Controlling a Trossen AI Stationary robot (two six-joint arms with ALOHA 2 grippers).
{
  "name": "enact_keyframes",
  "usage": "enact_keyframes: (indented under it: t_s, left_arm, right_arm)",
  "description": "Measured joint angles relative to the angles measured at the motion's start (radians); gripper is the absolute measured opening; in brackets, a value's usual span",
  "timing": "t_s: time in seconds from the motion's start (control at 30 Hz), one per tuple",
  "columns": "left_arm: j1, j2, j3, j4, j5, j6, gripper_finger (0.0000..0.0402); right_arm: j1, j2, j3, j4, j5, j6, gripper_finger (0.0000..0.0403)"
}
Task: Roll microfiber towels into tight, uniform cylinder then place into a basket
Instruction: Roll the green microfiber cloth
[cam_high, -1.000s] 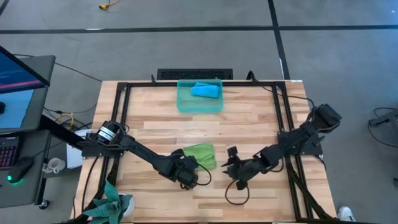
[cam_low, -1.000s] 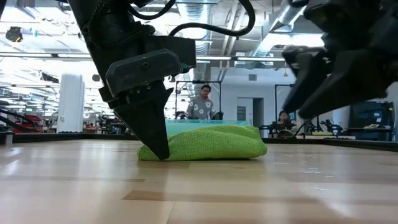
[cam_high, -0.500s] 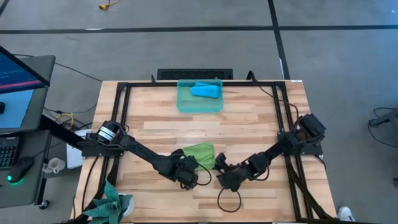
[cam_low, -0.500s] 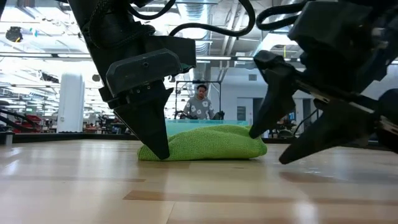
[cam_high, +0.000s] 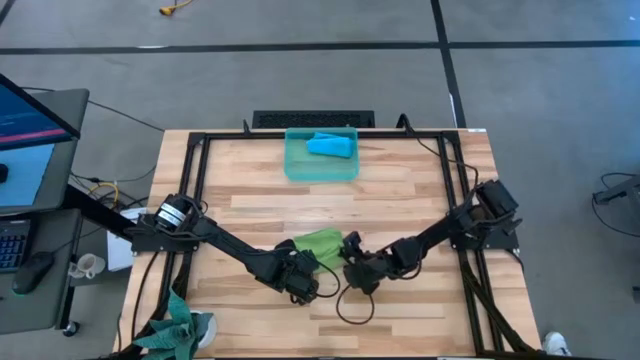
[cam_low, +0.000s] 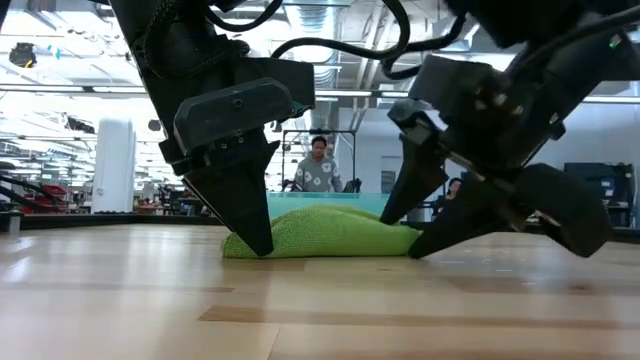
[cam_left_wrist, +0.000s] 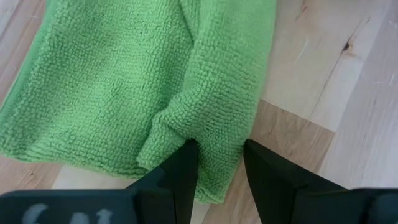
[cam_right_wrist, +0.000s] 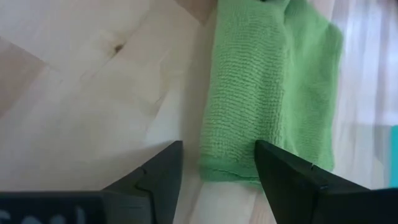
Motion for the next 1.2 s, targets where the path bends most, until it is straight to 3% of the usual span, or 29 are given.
enact_keyframes:
  t_s: [0.3, 0.87, 1.03, 1.2]
  left_arm:
    - [0.0, 0.002, 0.011, -0.01, 0.001, 0.014, 0.0123]
    - [-0.04, 0.012, 0.152, -0.155, -0.029, 0.123, 0.0123]
    - [-0.091, 0.012, 0.208, -0.263, -0.079, 0.087, 0.0123]
    - [-0.156, 0.011, 0.264, -0.34, -0.211, 0.077, 0.0123]
  right_arm:
    - [-0.06, 0.002, 0.001, 0.006, -0.069, 0.073, 0.0223]
    - [-0.158, 0.001, 0.002, -0.027, -0.259, 0.232, 0.0223]
    - [-0.177, 0.001, 0.001, -0.03, -0.322, 0.252, 0.0223]
    - [-0.181, 0.002, 0.0, -0.024, -0.326, 0.261, 0.0223]
